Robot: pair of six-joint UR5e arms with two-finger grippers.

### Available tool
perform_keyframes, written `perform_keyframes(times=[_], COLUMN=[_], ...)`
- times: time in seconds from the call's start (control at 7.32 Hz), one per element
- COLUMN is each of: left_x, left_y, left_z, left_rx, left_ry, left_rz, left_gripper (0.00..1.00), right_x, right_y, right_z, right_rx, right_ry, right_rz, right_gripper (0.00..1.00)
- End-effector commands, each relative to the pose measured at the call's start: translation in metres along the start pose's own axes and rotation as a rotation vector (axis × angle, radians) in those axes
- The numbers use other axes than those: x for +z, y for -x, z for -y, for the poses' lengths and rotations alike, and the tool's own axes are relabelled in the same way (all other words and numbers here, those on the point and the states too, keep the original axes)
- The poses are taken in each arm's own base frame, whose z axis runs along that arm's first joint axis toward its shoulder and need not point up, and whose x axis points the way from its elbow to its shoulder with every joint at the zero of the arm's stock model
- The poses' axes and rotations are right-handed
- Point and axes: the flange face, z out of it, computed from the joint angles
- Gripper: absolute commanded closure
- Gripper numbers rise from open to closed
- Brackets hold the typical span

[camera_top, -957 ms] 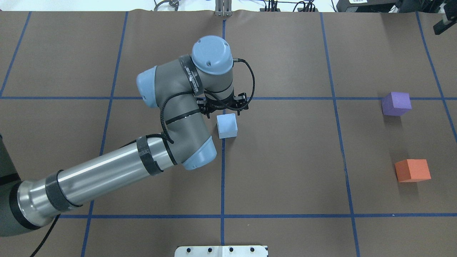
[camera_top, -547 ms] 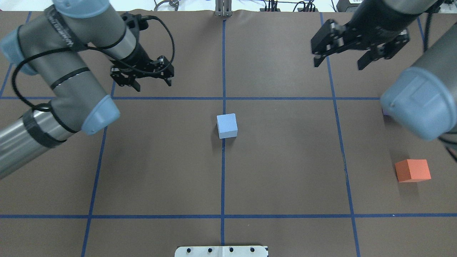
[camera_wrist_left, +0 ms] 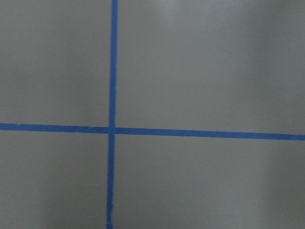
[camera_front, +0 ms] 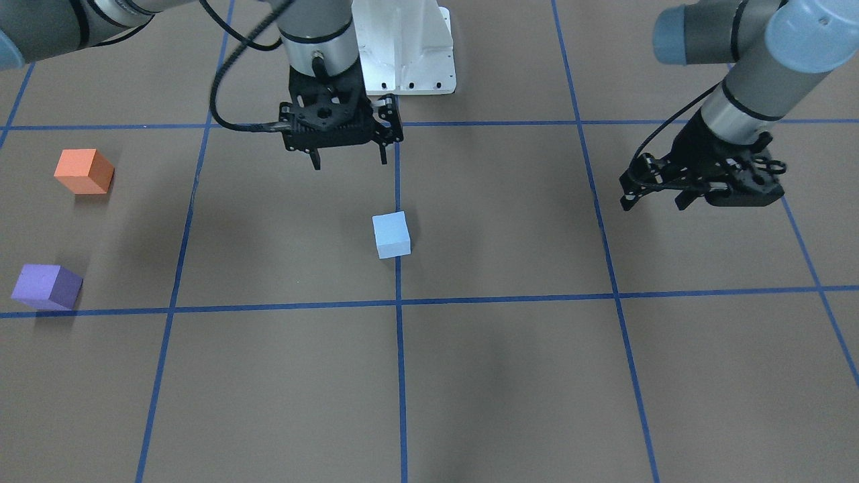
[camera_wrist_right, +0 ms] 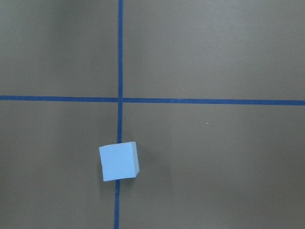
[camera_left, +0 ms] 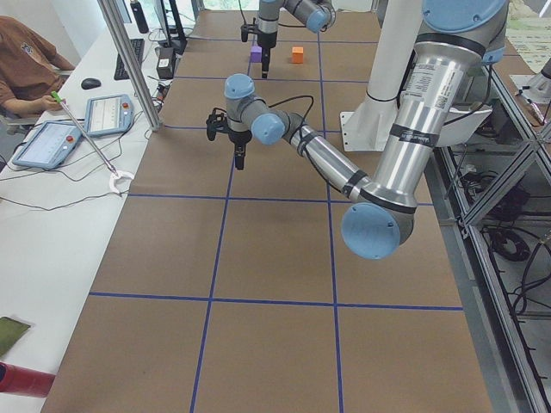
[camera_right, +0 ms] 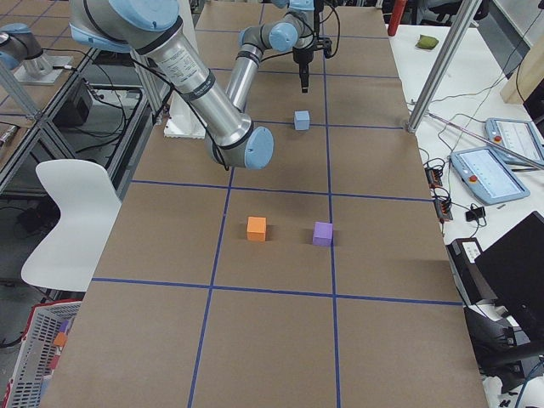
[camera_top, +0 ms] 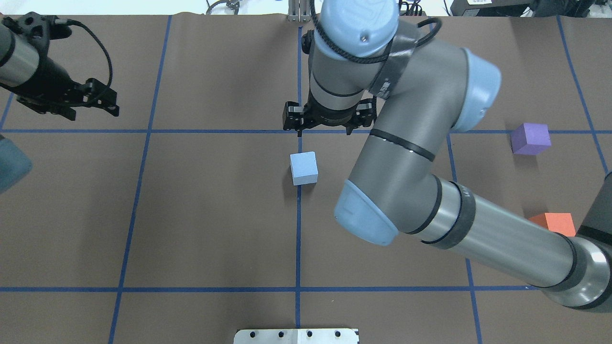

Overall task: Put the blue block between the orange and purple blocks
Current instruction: 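Lower the right gripper onto the light blue cube and close it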

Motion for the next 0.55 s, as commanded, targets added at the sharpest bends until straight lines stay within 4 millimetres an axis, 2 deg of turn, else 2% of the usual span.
perform_keyframes(times=[0.0,0.14,0.27,0.41], left_x=[-0.014,-0.023,-0.024,-0.02], left_y=[0.072,0.11,0.136,0.145], left_z=[-0.002,-0.002,-0.004,-0.005], left_rx=[0.053,0.098,0.157,0.182], left_ry=[-0.017,-0.025,-0.016,-0.005], left_rz=[0.053,0.081,0.103,0.11], left_gripper=[0.0,0.0,0.0,0.0], right_x=[0.078,0.103,0.12,0.135], right_y=[0.02,0.024,0.028,0.028], right_z=[0.003,0.003,0.002,-0.001], right_rx=[-0.03,-0.043,-0.057,-0.083], right_ry=[-0.003,0.002,0.012,0.013], right_rz=[-0.003,-0.005,-0.028,-0.056], right_gripper=[0.0,0.0,0.0,0.0])
